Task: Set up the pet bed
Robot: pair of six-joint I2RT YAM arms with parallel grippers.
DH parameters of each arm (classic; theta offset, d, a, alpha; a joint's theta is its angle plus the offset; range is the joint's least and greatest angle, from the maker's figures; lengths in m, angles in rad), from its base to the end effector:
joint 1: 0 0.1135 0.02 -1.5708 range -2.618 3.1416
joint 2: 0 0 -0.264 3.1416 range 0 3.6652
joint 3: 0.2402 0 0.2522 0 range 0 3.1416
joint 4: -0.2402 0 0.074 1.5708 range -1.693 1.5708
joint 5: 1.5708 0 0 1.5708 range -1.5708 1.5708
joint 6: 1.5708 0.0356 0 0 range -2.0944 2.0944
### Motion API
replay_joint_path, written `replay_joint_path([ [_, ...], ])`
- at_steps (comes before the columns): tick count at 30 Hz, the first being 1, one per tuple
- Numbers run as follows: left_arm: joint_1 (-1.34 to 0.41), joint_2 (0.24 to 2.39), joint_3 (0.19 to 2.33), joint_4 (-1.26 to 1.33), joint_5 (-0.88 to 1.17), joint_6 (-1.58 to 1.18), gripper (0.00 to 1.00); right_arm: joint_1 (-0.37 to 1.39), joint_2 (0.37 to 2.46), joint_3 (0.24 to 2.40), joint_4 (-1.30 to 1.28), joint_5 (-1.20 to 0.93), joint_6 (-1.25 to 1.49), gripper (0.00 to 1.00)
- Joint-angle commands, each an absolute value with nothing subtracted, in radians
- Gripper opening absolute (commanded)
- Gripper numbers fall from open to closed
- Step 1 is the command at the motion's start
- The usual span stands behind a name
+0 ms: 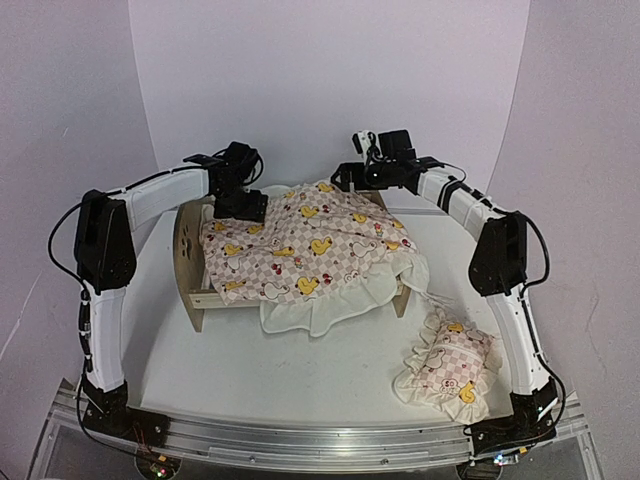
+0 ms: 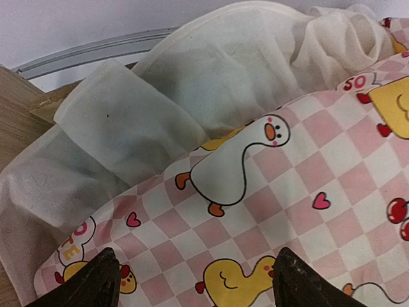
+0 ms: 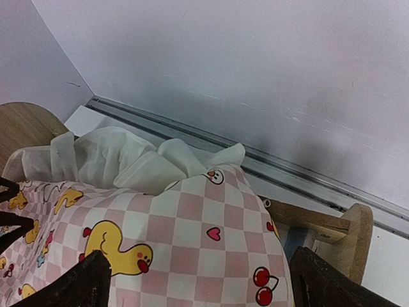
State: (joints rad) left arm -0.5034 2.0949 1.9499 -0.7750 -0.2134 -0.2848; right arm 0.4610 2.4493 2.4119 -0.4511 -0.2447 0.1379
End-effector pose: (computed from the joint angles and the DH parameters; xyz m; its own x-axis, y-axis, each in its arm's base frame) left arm 0.4145 -0.2197 0.2795 -0.7697 0.1104 -0.6288 0.1488 0.9888 -0.0085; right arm 0.5032 0.2595 0.2819 -0.5020 -0.1004 -0.8590 -0.5595 0.7951 0.2340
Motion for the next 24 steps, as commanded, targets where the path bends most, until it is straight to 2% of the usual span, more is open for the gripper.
replay_joint_path([
  [1,-0.499,2.092,1.911,-0.729,-0.302,-0.281,0.82,0.469,2.520,2.499,-0.367,-0.244,0.117,0.98],
  [4,-0.496,2.078,1.848,-0.710,-0.348,-0.289,0.82,0.471,2.540,2.504,-0.356,-0.259,0.115,0.96],
  [6,-0.487,2.074,1.824,-0.701,-0.355,-0.292,0.83,0.473,2.552,2.504,-0.352,-0.277,0.119,0.89],
  [10,-0.465,2.078,1.800,-0.694,-0.332,-0.304,0.83,0.482,2.565,2.493,-0.351,-0.309,0.123,0.61],
  [14,-0.448,2.109,1.799,-0.677,-0.272,-0.307,0.78,0.485,2.563,2.497,-0.349,-0.308,0.140,0.21],
  [15,-0.442,2.114,1.799,-0.675,-0.256,-0.313,0.72,0.484,2.554,2.496,-0.350,-0.309,0.148,0.11],
  [16,-0.436,2.117,1.798,-0.674,-0.246,-0.317,0.62,0.485,2.539,2.494,-0.350,-0.307,0.155,0.02],
  [20,-0.429,2.074,1.795,-0.674,-0.217,-0.315,0.30,0.485,2.420,2.454,-0.347,-0.291,0.186,0.00],
  [22,-0.429,2.027,1.805,-0.678,-0.206,-0.298,0.08,0.486,2.320,2.422,-0.349,-0.295,0.192,0.00],
  [23,-0.429,2.003,1.812,-0.681,-0.196,-0.286,0.01,0.487,2.275,2.401,-0.349,-0.297,0.193,0.00],
  [24,-0.429,1.973,1.824,-0.680,-0.168,-0.262,0.00,0.490,2.226,2.378,-0.349,-0.304,0.193,0.00],
])
